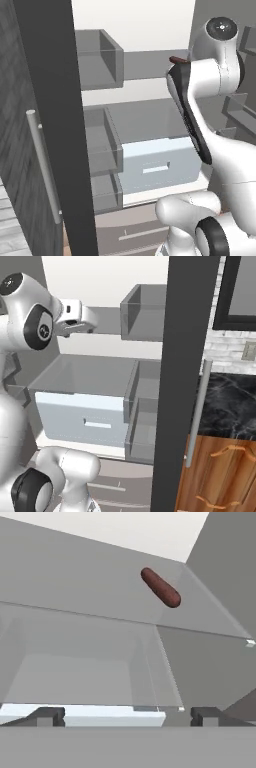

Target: Move the hot dog bun to the plate on the dining table and place the condiment next to that plate. Then navigate to the fridge and take the sausage and place it on the plate as well.

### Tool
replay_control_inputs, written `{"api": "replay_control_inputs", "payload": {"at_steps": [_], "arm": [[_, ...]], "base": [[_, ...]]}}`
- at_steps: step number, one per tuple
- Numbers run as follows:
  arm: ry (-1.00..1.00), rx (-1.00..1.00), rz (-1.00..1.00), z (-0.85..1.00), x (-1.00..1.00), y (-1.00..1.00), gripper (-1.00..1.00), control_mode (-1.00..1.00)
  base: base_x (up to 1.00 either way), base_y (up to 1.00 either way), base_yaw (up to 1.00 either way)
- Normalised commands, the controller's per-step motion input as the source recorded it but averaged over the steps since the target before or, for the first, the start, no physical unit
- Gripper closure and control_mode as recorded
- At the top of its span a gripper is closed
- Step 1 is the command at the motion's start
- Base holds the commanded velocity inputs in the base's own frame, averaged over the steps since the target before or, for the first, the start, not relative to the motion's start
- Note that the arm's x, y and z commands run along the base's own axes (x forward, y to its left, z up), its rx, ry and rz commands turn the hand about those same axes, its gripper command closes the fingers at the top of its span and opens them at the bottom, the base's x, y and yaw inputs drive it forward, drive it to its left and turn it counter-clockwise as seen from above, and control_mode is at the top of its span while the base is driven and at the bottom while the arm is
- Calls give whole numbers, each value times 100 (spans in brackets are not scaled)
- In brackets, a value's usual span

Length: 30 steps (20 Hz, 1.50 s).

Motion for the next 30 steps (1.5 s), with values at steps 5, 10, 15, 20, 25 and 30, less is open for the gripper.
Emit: {"api": "replay_control_inputs", "payload": {"at_steps": [5,10,15,20,25,30], "arm": [[1,-1,-2,0,73,-22,-100,-100],[2,0,-19,0,76,-31,-100,-100],[9,-1,-15,0,80,-22,-100,-100],[11,0,0,0,67,-26,-100,-100],[10,0,0,-2,54,-16,-100,-100],[6,0,0,-7,49,-14,-100,-100]], "base": [[0,0,0],[0,0,0],[0,0,0],[0,0,0],[0,0,0],[0,0,0]]}}
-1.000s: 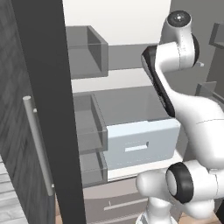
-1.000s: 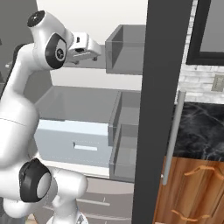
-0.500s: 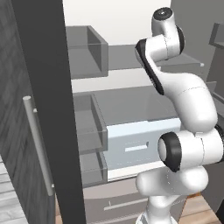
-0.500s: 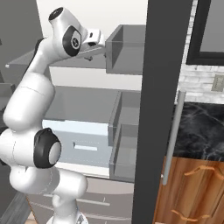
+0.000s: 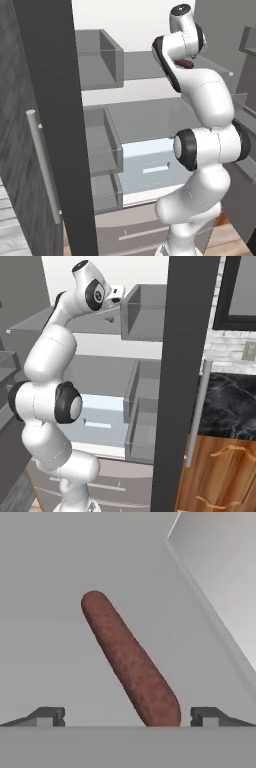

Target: Move the hot dog bun to the plate on the dining table and place the condiment next to that plate. Then navigate to the fridge and take the sausage and place it on the plate as well.

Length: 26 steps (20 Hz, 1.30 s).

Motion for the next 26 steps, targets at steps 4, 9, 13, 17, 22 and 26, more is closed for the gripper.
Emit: {"api": "replay_control_inputs", "payload": {"at_steps": [4,9,13,17,22,26], "arm": [[0,0,1,-17,45,-19,-100,-100],[0,0,3,-23,38,-15,-100,-100],[3,0,4,-20,16,-11,-100,-100],[10,-2,7,-37,6,-3,-100,-100],[18,-5,9,-57,0,0,100,-100],[13,-1,6,-54,0,0,100,-100]], "base": [[0,0,0],[0,0,0],[0,0,0],[0,0,0],[0,0,0],[0,0,0]]}}
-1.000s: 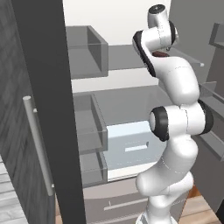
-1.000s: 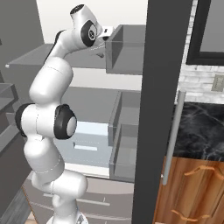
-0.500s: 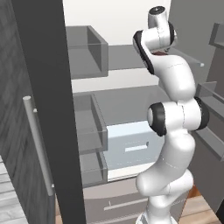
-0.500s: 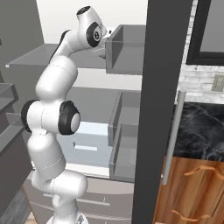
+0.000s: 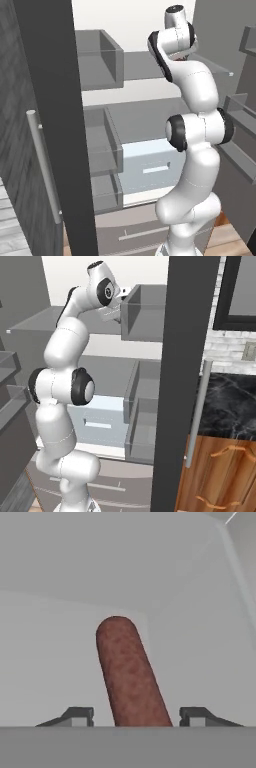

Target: Move the hot dog bun to the plate on the dining table and place the condiment next to that plate. Then navigate to the fridge and take the sausage and place it on the plate as well.

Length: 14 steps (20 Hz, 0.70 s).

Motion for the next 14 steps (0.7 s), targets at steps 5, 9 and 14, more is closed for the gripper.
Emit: {"api": "replay_control_inputs", "payload": {"at_steps": [5,9,14], "arm": [[10,0,7,-54,-3,0,100,-100],[3,0,5,-44,-22,0,100,-100],[-16,-2,2,-19,-41,0,100,-100]], "base": [[0,0,0],[0,0,0],[0,0,0]]}}
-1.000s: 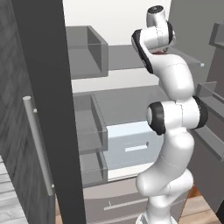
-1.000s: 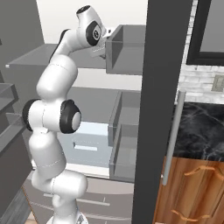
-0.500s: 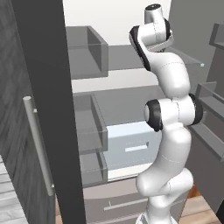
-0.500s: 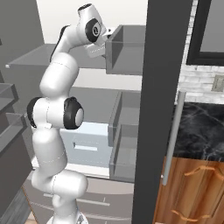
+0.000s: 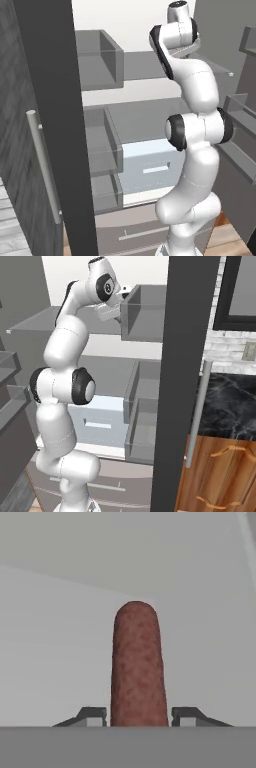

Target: Move the hot dog bun to the plate on the dining table and place the condiment next to that plate. Then navigate to the fridge and take the sausage and place it on the plate as well.

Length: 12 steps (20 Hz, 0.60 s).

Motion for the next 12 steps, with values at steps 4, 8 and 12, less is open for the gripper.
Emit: {"api": "replay_control_inputs", "payload": {"at_steps": [4,8,12], "arm": [[-69,-1,0,-8,-68,11,100,-100],[-57,0,0,-26,-72,29,100,-100],[-35,0,0,-16,-87,28,100,-100]], "base": [[0,0,0],[0,0,0],[0,0,0]]}}
